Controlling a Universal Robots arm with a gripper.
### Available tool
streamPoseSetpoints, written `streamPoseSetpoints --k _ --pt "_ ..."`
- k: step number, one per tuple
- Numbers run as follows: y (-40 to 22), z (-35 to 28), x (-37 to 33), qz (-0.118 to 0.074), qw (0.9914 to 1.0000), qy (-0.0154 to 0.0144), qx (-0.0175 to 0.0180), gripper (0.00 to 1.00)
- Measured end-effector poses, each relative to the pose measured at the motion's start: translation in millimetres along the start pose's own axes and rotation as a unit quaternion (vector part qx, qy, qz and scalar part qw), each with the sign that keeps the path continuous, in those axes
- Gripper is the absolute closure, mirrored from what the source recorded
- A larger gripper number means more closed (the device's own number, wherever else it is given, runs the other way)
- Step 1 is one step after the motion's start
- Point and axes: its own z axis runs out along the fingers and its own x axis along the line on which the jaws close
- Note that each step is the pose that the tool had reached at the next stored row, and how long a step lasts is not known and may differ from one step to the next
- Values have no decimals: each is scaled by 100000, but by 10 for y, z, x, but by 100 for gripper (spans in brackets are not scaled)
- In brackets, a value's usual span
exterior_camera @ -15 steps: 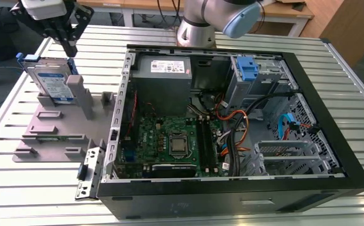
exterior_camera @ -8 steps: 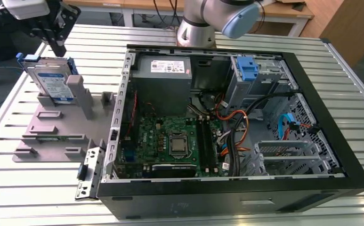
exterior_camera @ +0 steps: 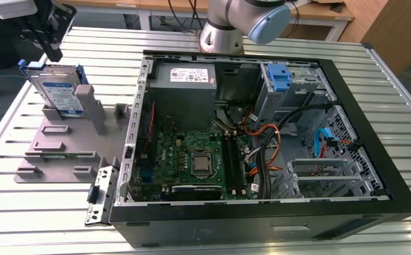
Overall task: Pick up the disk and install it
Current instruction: 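Reach for the disk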
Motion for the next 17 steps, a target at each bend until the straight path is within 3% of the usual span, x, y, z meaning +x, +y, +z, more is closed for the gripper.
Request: streamPoseSetpoints --k 7,12,17 --pt "157 43 128 -5 100000 -2 -2 89" --pt "201 93 243 2 100000 2 0 89" --pt "251 166 310 -3 100000 12 8 89"
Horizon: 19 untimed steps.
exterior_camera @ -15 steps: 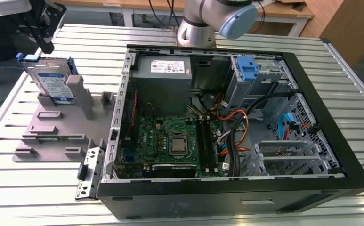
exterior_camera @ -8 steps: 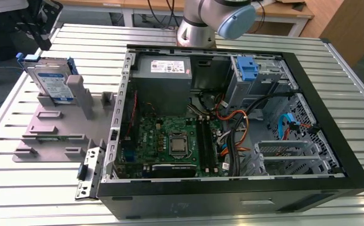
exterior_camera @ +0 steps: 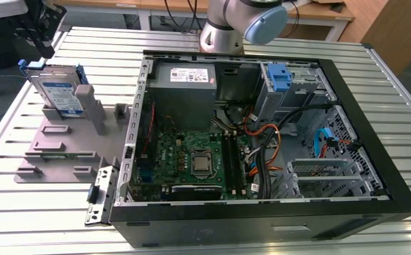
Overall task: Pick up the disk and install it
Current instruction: 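Reach for the disk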
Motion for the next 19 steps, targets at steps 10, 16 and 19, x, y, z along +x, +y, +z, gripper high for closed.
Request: streamPoseSetpoints --k 10,16,19 --pt "68 120 87 0 100000 53 25 89" --pt "71 133 88 6 100000 37 17 89" --pt "85 162 93 2 100000 43 20 89"
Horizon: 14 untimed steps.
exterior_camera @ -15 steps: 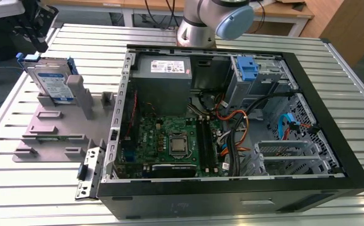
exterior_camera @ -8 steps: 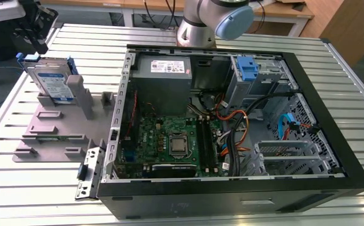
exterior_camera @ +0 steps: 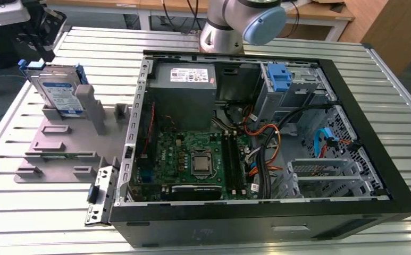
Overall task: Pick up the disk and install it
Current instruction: 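Reach for the disk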
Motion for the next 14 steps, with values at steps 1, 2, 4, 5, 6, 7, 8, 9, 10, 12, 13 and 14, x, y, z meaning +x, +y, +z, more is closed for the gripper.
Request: streamPoseSetpoints --k 1,2,4,5,6,7,8,9,10,12,13,14 --pt "4 11 4 2 100000 -7 -2 89" --pt "6 21 7 3 100000 -8 -3 89" --pt "8 37 13 -3 100000 -3 59 89" --pt "9 46 14 -4 100000 -8 120 89" --pt "10 51 15 -6 100000 -6 204 89" --pt "10 54 17 -8 100000 -6 229 89" --pt "10 54 17 -10 100000 -4 232 89" --pt "10 57 19 -6 100000 -15 227 89" --pt "10 59 21 -5 100000 -15 228 89" --pt "10 59 21 -5 100000 -14 229 89" --pt "10 61 22 -4 100000 -17 227 89" --pt "9 64 24 -3 100000 -26 222 89"
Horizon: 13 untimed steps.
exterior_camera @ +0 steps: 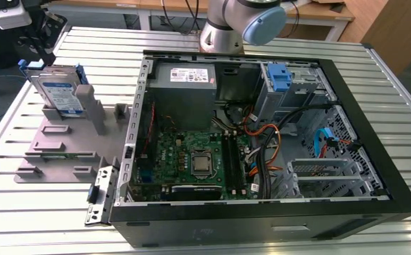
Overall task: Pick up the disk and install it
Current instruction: 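Reach for the disk, then pick up the disk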
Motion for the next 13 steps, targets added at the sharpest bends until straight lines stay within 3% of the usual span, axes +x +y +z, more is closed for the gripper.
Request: streamPoseSetpoints --k 10,13 --pt "-1 7 9 -4 100000 16 9 89" --pt "-8 60 70 0 100000 8 3 89"
